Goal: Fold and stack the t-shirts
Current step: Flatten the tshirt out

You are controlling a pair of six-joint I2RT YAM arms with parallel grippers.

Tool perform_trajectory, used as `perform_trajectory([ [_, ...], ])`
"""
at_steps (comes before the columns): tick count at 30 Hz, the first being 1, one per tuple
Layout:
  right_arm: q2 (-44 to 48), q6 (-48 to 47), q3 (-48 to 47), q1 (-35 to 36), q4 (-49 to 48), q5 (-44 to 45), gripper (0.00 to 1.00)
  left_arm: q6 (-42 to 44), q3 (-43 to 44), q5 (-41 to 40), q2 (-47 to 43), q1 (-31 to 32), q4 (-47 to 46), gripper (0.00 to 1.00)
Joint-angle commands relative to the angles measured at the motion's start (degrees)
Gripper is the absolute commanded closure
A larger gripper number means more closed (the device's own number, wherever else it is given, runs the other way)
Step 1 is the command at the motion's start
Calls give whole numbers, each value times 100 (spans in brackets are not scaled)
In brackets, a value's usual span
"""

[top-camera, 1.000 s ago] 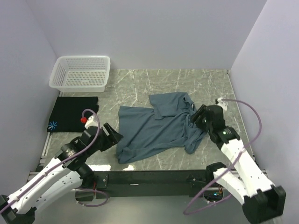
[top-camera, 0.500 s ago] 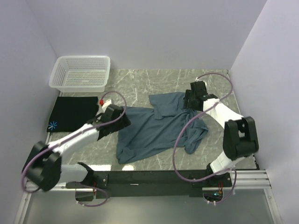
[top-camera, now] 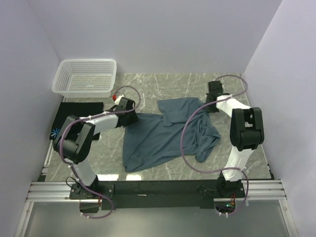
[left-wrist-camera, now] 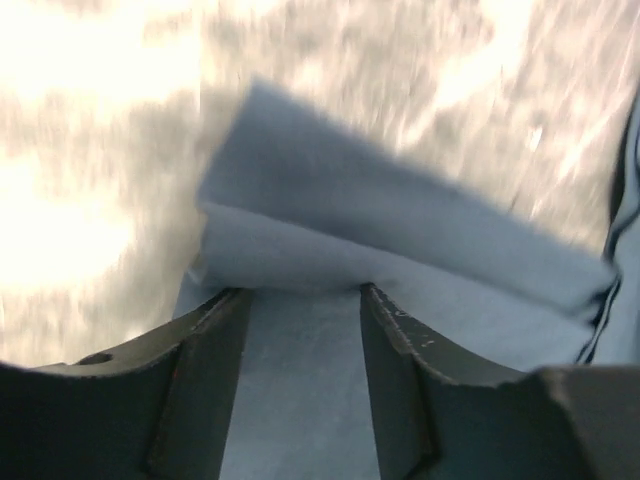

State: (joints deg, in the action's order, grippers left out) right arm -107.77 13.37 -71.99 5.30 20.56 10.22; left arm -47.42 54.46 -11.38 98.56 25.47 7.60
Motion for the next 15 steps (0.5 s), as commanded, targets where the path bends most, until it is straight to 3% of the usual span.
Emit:
perform_trajectory([
  [1, 141, 718, -246, -956, -148, 42, 86, 128, 398, 127, 478, -288, -21, 46],
  [4, 308, 1676, -167, -1801, -113, -221, 85, 171, 574, 144, 646, -403, 84, 47],
  [6, 414, 2082, -88, -2041, -236, -371, 81, 206, 689, 136, 760, -438, 102, 47],
  [7, 510, 2135, -61, -2137, -262, -354, 73, 207, 750, 118, 848, -438, 128, 47],
  [10, 572, 2013, -157, -2147, -219, -406, 51, 207, 873, 180, 1024, -499, 172, 47],
  [15, 1046, 1679, 184, -1867, -315, -407, 43, 338, 1111, 101, 1139, -517, 269, 43],
])
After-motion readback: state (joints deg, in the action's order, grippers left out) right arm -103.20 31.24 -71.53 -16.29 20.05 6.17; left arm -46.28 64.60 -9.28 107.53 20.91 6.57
